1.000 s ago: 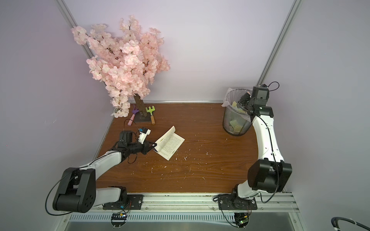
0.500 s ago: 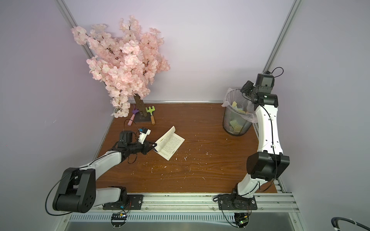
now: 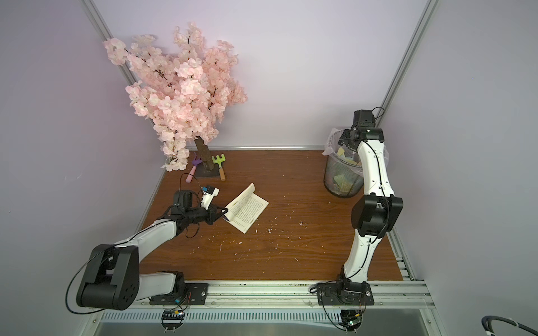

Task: Peel off the used sticky note
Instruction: Place the note in the trash bin, then close the book at the center of the board.

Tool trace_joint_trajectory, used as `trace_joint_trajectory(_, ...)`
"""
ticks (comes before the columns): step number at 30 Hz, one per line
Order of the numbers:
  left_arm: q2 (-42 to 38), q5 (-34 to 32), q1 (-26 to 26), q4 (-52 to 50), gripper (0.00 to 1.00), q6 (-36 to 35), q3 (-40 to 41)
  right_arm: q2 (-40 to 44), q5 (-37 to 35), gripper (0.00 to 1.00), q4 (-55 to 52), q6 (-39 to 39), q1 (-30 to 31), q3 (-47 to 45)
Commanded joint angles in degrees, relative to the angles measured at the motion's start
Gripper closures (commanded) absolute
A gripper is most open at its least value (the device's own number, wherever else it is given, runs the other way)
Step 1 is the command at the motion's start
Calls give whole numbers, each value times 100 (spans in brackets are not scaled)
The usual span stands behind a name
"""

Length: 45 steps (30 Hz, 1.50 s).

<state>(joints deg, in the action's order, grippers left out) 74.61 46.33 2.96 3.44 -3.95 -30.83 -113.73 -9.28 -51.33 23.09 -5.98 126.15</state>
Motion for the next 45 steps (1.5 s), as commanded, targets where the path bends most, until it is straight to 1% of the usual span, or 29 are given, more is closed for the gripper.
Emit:
trace_joint_trajectory(1, -37, 60, -24, -116, 99, -63, 20, 333, -329, 25, -197, -212, 63, 651)
trace_joint_trajectory(4, -47, 56, -19, -134, 99, -78, 14, 334, -321, 23, -263, -328, 160, 694)
trace_joint_trajectory(7, -62, 61, -24, -123, 99, -74, 31, 427, -541, 16, -23, -552, 365, 388)
trace_joint_trajectory(8, -51, 61, -19, -123, 99, -77, 21, 291, -558, 16, -191, -493, 391, 647)
trace_joint_trajectory(9, -47, 53, -15, -135, 99, -78, 7, 177, -751, 16, -505, -397, 407, 947)
trace_joint_trajectory(10, -53, 55, -18, -149, 99, -78, 0, 194, -1132, 15, -642, -409, 486, 879)
trace_joint_trajectory(11, -64, 51, -23, -151, 99, -68, 9, 324, -1291, 14, -336, -558, 617, 420)
trace_joint_trajectory(12, -72, 57, -23, -146, 99, -79, 16, 412, -1046, 13, 2, -692, 668, 43)
trace_joint_trajectory(13, -83, 65, -17, -149, 99, -73, 23, 305, -567, 11, 68, -704, 651, 43)
trace_joint_trajectory(14, -93, 56, -18, -151, 99, -70, 24, 74, -350, 11, -211, -672, 640, 342)
trace_joint_trajectory(16, -100, 53, -20, -151, 99, -85, 20, -402, -204, 10, -950, -687, 694, 1162)
trace_joint_trajectory(18, -103, 63, -24, -155, 99, -87, 24, -602, 181, 9, -1187, -761, 769, 1497)
trace_joint_trajectory(20, -103, 60, -17, -151, 99, -84, 24, -575, 673, 8, -1139, -753, 782, 1575)
trace_joint_trajectory(21, -97, 57, -22, -147, 99, -77, 19, -550, 782, 8, -1095, -738, 782, 1611)
trace_joint_trajectory(28, -57, 76, -24, -130, 99, -77, 24, -264, 1085, 7, -1028, -555, 757, 1660)
trace_joint_trajectory(31, -71, 65, -19, -131, 99, -75, 33, -108, 1564, 7, -905, -430, 660, 1473)
trace_joint_trajectory(34, -69, 69, -23, -127, 99, -87, 33, 123, 1997, 7, -641, -287, 547, 1092)
trace_joint_trajectory(36, -76, 71, -18, -129, 99, -89, 33, 280, 1940, 7, -496, -227, 511, 891)
trace_joint_trajectory(41, -86, 78, -19, -150, 99, -114, 22, 622, 1300, 8, -395, -170, 501, 633)
trace_joint_trajectory(45, -89, 65, 100, -303, 99, -339, -50, 1119, 1083, 8, -193, -142, 575, 255)
